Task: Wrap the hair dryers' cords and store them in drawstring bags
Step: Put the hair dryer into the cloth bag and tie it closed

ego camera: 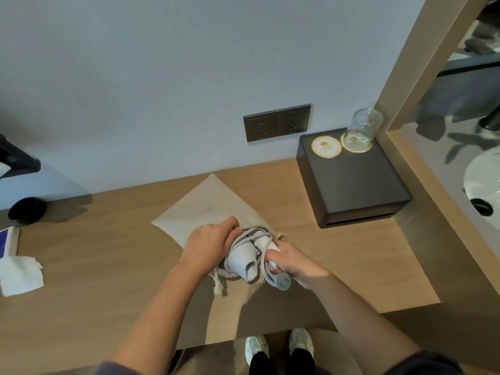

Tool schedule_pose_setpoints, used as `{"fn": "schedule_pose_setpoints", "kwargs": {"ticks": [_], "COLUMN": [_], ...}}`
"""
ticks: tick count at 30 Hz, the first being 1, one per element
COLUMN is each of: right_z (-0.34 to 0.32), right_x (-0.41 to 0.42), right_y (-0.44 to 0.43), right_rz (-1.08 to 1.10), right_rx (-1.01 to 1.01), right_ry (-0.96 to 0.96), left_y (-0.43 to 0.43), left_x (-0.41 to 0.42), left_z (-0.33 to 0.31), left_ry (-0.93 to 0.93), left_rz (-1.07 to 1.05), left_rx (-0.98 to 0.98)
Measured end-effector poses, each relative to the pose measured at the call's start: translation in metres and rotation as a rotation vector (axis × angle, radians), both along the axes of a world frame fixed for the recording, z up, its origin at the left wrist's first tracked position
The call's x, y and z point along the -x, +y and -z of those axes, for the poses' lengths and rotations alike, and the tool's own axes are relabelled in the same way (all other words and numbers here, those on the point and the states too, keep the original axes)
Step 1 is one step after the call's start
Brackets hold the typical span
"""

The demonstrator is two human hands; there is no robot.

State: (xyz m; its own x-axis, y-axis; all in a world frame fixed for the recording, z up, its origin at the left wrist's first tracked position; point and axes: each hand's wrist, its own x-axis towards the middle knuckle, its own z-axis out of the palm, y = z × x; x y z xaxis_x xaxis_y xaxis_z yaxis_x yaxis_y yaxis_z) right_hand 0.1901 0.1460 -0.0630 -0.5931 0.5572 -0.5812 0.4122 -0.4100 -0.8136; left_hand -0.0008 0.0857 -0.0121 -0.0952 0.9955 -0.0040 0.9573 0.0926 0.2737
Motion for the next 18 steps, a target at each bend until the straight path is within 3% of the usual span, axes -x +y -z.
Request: {"fn": "schedule_pose_setpoints", "kwargs": {"ticks": [6, 12, 18], "right_z": [0.013, 0.019, 0.024], "right_x": [0.028, 0.048, 0.072], "right_y": [-0.009, -0.018, -0.022], "right_rz": [0.121, 0.202, 0.296], "right_rx": [-0.021, -0.004, 0.066], "right_ry": [-0.095, -0.060, -0.067], "left_y": [-0.002, -0.021, -0.037], "left_x": [-0.001, 0.011, 0.009], "left_z": [-0.007, 0.000, -0.002], "left_ry": [-0.047, -0.048, -0.139], "left_rz": [0.112, -0.021, -0.026], "left_rx": [-0.081, -0.013, -0.067]}}
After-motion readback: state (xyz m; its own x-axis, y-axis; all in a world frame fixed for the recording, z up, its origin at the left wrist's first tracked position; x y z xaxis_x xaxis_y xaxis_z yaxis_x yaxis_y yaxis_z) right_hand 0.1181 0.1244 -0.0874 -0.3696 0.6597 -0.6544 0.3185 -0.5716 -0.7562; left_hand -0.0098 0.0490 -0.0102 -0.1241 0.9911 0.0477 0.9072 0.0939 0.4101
